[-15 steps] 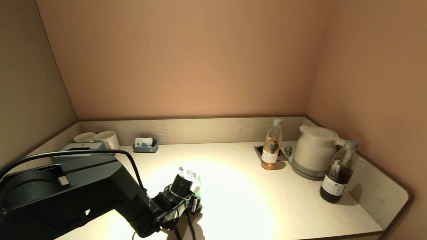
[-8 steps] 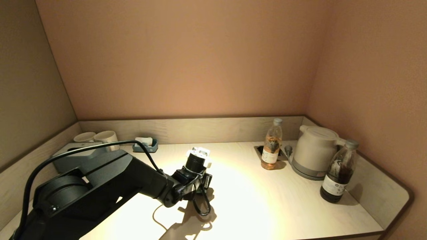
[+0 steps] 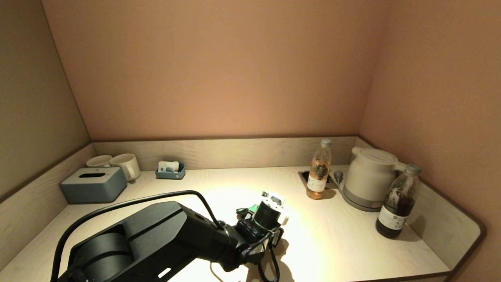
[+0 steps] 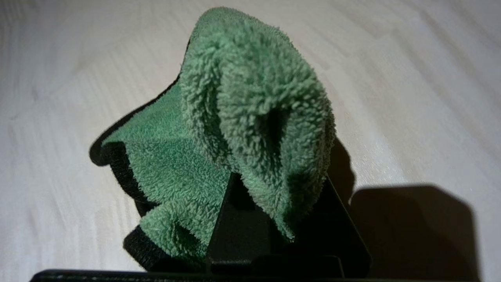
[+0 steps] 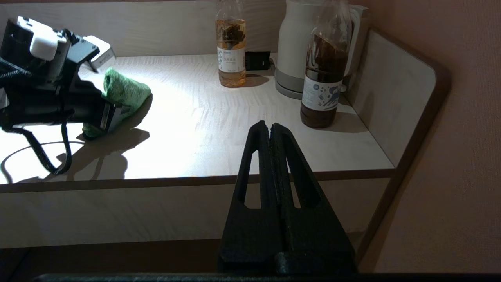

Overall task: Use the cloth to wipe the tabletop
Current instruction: Sweep the stains on the table

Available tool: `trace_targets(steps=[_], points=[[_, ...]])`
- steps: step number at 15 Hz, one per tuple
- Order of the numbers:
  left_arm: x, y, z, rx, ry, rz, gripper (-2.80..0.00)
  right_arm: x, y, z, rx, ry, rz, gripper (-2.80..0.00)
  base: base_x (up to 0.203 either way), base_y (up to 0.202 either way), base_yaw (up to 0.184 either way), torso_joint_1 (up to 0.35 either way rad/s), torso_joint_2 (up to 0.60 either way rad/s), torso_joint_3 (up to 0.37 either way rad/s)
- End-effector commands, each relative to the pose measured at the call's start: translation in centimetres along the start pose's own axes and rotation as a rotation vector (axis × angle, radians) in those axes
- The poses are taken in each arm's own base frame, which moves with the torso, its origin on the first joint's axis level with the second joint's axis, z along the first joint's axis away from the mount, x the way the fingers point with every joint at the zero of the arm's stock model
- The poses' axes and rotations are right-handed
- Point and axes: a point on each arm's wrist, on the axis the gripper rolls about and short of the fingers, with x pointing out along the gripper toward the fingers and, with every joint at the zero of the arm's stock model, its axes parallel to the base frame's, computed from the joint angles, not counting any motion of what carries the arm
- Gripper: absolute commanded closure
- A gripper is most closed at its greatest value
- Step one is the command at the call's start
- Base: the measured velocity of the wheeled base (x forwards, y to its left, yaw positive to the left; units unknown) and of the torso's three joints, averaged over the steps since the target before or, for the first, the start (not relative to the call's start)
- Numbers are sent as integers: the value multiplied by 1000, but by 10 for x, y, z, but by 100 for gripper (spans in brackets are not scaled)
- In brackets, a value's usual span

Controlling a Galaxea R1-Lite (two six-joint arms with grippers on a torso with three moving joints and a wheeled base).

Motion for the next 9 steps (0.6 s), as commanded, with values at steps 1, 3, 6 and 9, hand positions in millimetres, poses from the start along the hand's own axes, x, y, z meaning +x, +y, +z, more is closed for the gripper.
trace_targets(steps=[1,3,6,9], points=[[-14,-12,-9,24,25,-22,0,0,0,0,0,1,1,0,0,0,0,0,0,0],[-22,-9,-18,18,57,-18,0,0,0,0,0,1,1,0,0,0,0,0,0,0],[-39,14,-56,25,148,17,0,0,0,0,0,1,0,0,0,0,0,0,0,0],[-42,65,-61,-45,162,111,0,0,0,0,0,1,0,0,0,0,0,0,0,0]])
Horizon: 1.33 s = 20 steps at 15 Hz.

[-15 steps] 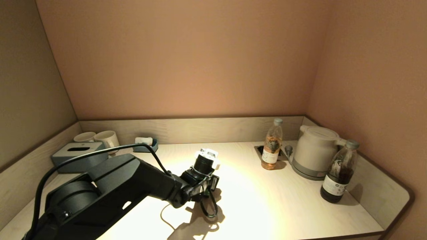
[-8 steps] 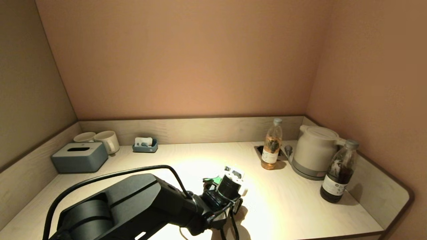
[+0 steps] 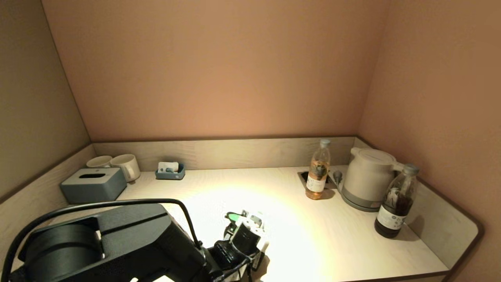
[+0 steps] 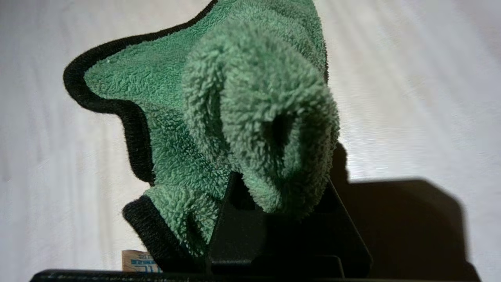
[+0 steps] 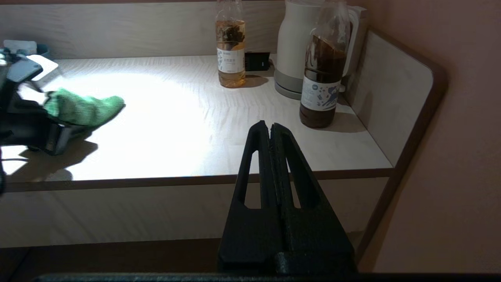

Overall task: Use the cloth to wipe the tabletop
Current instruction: Sweep the stains on the table

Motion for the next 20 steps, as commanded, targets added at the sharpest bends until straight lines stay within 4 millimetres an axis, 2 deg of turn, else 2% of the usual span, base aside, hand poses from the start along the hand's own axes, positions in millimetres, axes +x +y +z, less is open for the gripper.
trace_targets(steps=[1,3,6,8,11,13,14,16,17,18,20], points=[[-2,43,-2,-48,37,94,0,0,0,0,0,1,0,0,0,0,0,0,0,0],[0,64,-8,-65,67,160,0,0,0,0,0,1,0,0,0,0,0,0,0,0],[16,99,-8,-114,86,237,0,0,0,0,0,1,2,0,0,0,0,0,0,0],[30,107,7,-139,39,255,0,0,0,0,0,1,0,0,0,0,0,0,0,0],[55,102,40,-146,-68,255,0,0,0,0,0,1,0,0,0,0,0,0,0,0],[66,83,53,-106,-106,231,0,0,0,0,0,1,0,0,0,0,0,0,0,0],[64,63,62,-78,-124,200,0,0,0,0,0,1,1,0,0,0,0,0,0,0],[55,28,71,-35,-149,141,0,0,0,0,0,1,0,0,0,0,0,0,0,0],[53,21,73,-27,-157,129,0,0,0,0,0,1,0,0,0,0,0,0,0,0],[43,-2,75,-4,-178,89,0,0,0,0,0,1,2,0,0,0,0,0,0,0],[23,-33,75,31,-202,29,0,0,0,0,0,1,2,0,0,0,0,0,0,0]])
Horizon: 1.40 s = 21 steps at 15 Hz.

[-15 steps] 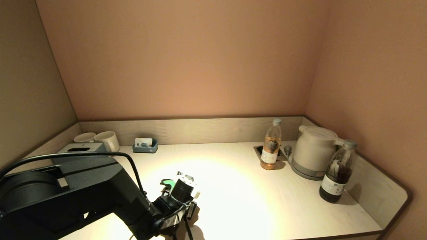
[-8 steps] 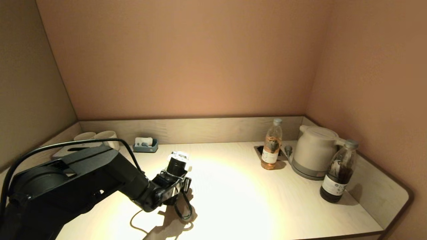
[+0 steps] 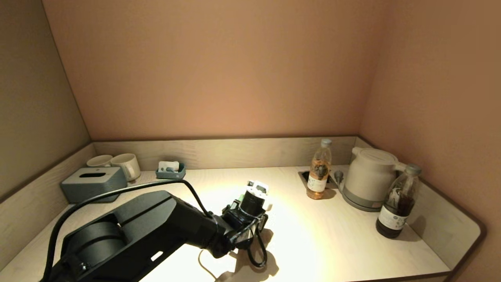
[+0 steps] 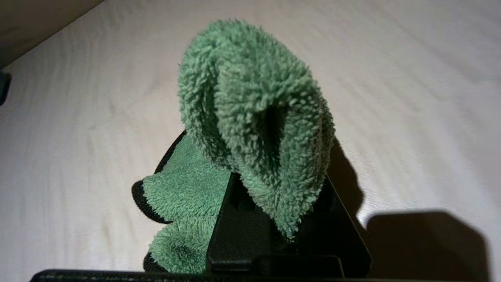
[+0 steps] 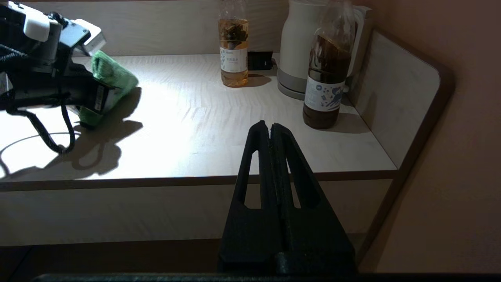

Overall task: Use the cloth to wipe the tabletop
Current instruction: Sweep the stains on the table

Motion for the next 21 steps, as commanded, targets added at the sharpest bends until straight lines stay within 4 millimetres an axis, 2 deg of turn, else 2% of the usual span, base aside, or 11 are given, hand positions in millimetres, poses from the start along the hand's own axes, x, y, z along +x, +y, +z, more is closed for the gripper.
trace_targets(steps=[1,2,4,6,8,11,13,14,15,18,21], points=[[-17,-24,3,20,-24,-48,0,0,0,0,0,0,1,0,0,0,0,0,0,0],[-24,-28,4,23,-28,-60,0,0,0,0,0,0,0,0,0,0,0,0,0,0],[-47,-34,-9,56,8,-88,0,0,0,0,0,0,1,0,0,0,0,0,0,0],[-65,-29,-23,70,30,-87,0,0,0,0,0,0,1,0,0,0,0,0,0,0],[-73,-14,-43,81,62,-58,0,0,0,0,0,0,1,0,0,0,0,0,0,0],[-68,26,-62,40,79,30,0,0,0,0,0,0,1,0,0,0,0,0,0,0],[-56,62,-70,-7,94,111,0,0,0,0,0,0,0,0,0,0,0,0,0,0],[-53,70,-71,-19,97,133,0,0,0,0,0,0,1,0,0,0,0,0,0,0],[-45,87,-75,-38,115,175,0,0,0,0,0,0,1,0,0,0,0,0,0,0],[-36,119,-86,-75,139,250,0,0,0,0,0,0,1,0,0,0,0,0,0,0],[-39,135,-83,-105,126,286,0,0,0,0,0,0,0,0,0,0,0,0,0,0]])
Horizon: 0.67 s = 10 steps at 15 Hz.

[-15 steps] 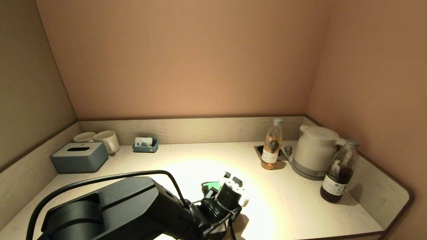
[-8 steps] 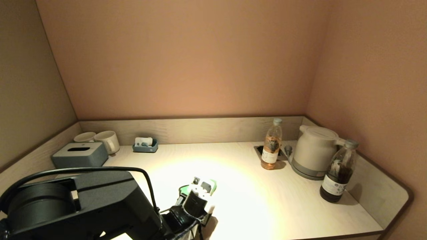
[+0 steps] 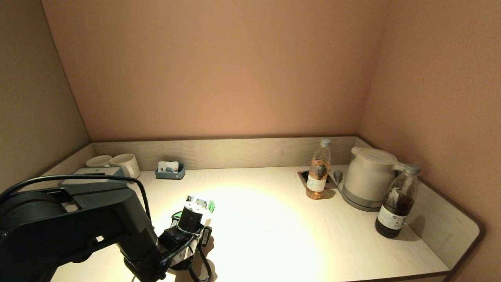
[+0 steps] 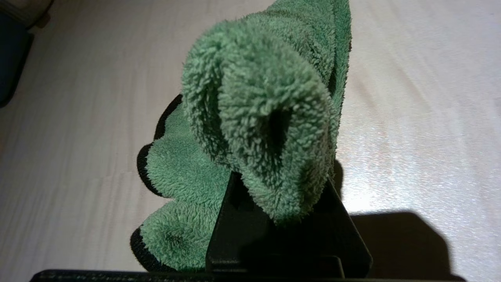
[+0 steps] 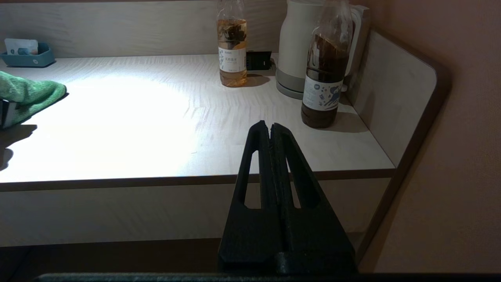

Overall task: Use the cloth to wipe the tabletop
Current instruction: Sweep the stains on the table

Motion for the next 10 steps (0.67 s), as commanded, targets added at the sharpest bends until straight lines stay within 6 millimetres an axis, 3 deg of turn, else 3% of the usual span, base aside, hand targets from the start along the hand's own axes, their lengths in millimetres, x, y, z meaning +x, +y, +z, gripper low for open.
trace_targets(steps=[1,6,8,10], points=[[-7,21,9,-44,-26,41,0,0,0,0,0,0,0,0,0,0,0,0,0,0],[-49,73,51,-157,-146,95,0,0,0,0,0,0,0,0,0,0,0,0,0,0],[-55,88,54,-177,-149,122,0,0,0,0,0,0,1,0,0,0,0,0,0,0],[-81,122,75,-245,-216,166,0,0,0,0,0,0,1,0,0,0,0,0,0,0]])
